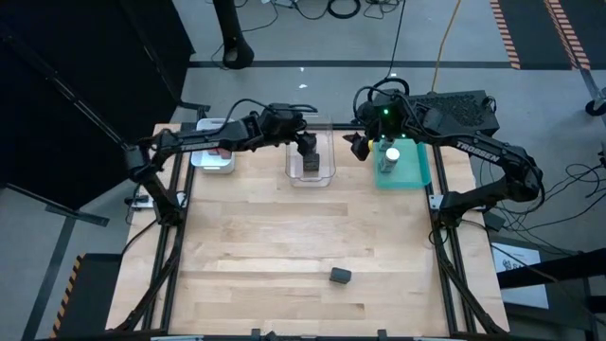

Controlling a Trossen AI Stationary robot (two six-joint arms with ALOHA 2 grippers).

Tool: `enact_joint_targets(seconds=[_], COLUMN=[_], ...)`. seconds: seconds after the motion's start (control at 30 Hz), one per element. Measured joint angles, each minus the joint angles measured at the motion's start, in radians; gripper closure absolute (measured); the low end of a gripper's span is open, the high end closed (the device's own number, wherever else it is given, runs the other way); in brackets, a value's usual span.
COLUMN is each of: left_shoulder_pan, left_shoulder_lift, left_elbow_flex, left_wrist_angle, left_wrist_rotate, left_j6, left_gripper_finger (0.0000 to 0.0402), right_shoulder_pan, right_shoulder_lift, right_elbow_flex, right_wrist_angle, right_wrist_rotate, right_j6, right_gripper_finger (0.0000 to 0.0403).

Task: Sort spices by type
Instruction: Put the black seasoning can into the transparent bin

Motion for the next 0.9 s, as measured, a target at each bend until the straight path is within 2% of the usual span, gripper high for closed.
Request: enact_joint_targets(seconds=[0.2,0.43,0.67,0.9], left_shoulder_pan=[-0.057,-0.186,-0.356,-0.529], left_shoulder_lift=[-0.082,-0.132,-0.142,-0.142], left_elbow_flex=[0.0,0.0,0.0,0.0], left_wrist_angle=[-0.048,-0.08,-0.086,-0.147], left_wrist_rotate=[0.044,0.059,0.09,0.16], left_j6=[-0.009,-0.089,-0.114,-0.037], left_gripper_finger=[0.011,0.0111,0.0111,0.0111], right_shoulder_pan=[0.033,0.113,0.284,0.506], right_shoulder_lift=[-0.035,-0.046,-0.046,-0.046], right_elbow_flex=[0.0,0.0,0.0,0.0], right_wrist_angle=[-0.008,-0.01,-0.034,-0.215], right_wrist_rotate=[-0.088,-0.224,-0.256,-0.259], right_j6=[0.053,0.135,0.279,0.573], right_gripper_finger=[0.0154,0.0154,0.0169,0.0195])
